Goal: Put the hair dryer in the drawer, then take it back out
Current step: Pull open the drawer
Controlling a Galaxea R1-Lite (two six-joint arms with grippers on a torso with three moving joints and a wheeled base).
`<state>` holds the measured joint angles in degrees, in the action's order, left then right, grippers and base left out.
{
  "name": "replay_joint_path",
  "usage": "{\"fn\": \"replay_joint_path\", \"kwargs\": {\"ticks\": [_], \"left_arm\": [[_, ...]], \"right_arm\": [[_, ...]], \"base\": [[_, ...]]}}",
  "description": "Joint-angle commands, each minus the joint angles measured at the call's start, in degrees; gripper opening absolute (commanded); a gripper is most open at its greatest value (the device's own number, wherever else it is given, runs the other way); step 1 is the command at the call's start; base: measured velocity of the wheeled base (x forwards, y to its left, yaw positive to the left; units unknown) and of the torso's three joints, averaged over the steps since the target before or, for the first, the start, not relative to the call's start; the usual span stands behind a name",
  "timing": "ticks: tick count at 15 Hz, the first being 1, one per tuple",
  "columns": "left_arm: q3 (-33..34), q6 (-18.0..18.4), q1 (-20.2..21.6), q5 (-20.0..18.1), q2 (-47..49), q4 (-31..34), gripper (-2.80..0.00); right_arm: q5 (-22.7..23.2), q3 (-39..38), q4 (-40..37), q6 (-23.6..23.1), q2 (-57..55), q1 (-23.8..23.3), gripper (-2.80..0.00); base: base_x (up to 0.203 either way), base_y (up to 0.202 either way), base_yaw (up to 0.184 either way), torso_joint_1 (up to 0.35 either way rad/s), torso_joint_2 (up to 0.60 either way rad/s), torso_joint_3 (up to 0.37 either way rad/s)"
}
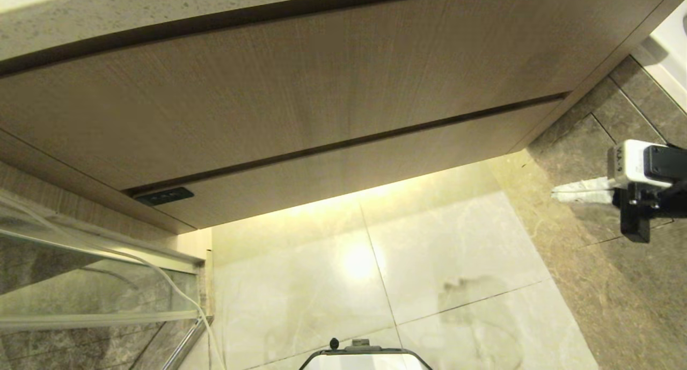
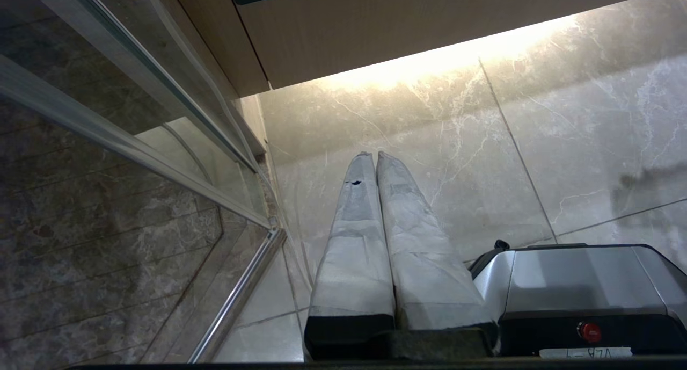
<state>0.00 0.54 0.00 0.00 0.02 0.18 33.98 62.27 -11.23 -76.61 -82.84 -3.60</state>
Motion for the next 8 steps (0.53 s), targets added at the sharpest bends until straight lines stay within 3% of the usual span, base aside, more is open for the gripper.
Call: {"fn": "replay_joint_path", "kwargs": {"ticks": [1, 3, 5, 8], "left_arm": [[0.0, -0.01, 0.0, 0.0, -0.02, -0.01, -2.8], [0.0, -0.01, 0.0, 0.0, -0.02, -0.01, -2.8], [0.0, -0.01, 0.0, 0.08, -0.02, -0.01, -2.8], [0.0, -0.01, 0.0, 0.0, -0.02, -0.01, -2.8]], "right_arm": [[-0.1, 8.35, -1.75, -5.17, -9.3, 0.76, -2.8], [-3.65, 14.12, -5.93, -4.47, -12.34, 2.85, -2.8], [-11.63, 15.69, -6.59, 4.39, -13.33, 8.23, -2.8], [-17.28, 16.62, -5.13, 12.76, -14.96, 16.36, -2.8]], "base": [[0.0, 0.0, 0.0, 0.0, 0.0, 0.0], [0.0, 0.0, 0.0, 0.0, 0.0, 0.0], [0.0, 0.0, 0.0, 0.0, 0.0, 0.0], [0.0, 0.0, 0.0, 0.0, 0.0, 0.0]]}}
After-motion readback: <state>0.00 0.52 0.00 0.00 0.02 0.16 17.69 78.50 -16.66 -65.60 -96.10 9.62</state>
